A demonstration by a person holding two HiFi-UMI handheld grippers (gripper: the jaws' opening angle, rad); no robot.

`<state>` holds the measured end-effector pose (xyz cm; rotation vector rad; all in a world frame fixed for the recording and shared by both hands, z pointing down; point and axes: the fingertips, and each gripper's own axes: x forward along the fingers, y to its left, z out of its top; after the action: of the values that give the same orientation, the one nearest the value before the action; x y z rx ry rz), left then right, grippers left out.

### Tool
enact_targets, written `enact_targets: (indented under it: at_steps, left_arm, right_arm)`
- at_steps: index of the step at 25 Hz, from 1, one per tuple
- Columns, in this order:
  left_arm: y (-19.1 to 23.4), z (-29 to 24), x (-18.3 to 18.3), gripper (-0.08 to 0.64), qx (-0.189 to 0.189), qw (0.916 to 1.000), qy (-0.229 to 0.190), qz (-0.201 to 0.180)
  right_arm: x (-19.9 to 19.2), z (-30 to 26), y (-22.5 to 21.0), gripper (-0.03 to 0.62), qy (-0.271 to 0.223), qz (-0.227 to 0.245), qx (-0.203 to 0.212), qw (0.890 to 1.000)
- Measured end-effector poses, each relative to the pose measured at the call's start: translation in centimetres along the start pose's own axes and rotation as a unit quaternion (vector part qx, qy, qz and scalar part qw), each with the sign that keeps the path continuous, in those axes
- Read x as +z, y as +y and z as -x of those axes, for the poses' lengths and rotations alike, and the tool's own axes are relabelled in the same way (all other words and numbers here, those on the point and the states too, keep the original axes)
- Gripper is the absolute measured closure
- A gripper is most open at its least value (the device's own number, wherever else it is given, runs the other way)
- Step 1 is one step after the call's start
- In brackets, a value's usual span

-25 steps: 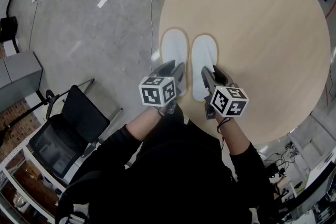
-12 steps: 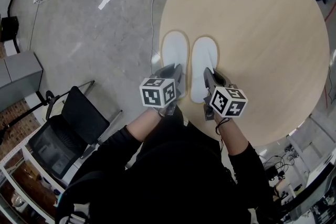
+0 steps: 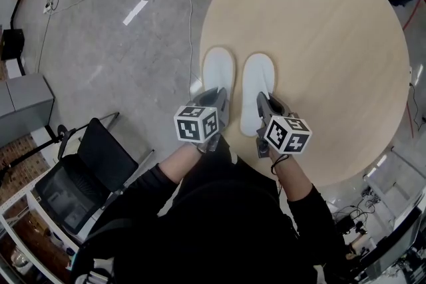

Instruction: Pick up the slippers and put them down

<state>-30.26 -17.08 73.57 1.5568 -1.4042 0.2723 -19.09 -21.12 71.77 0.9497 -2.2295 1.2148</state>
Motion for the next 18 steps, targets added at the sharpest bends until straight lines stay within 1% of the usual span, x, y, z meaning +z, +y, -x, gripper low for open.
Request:
enact_targets:
  at_steps: [3,8,13,18]
  left_arm:
    - [-0.6,0.6,0.1,0.528,-0.007,0.9999,-0.008,-0.002]
    - [-2.6,2.6,0.0,0.528,-0.025,0.9994,-0.023,0.009]
    - [-5.6,5.0,0.5,0.526,-0.058,0.9978,-0.033,0.003]
    - [-8.3,6.6,0.3,0.526,-0.097,0.9948,-0.03,-0.013]
  right_arm:
    - [0.2,0.9,0.1,0.555,-0.01,-0.002,-0.002,1.0]
    - [0.3,3.6,0.8,0.555,-0.027,-0.008,-0.004,1.0]
    - [0.8,6.8,2.1,0.555,-0.049,-0.015,-0.003,0.999]
    - [0.8,10.0,3.3,0.555,-0.068,-0.022,-0.007,0.997]
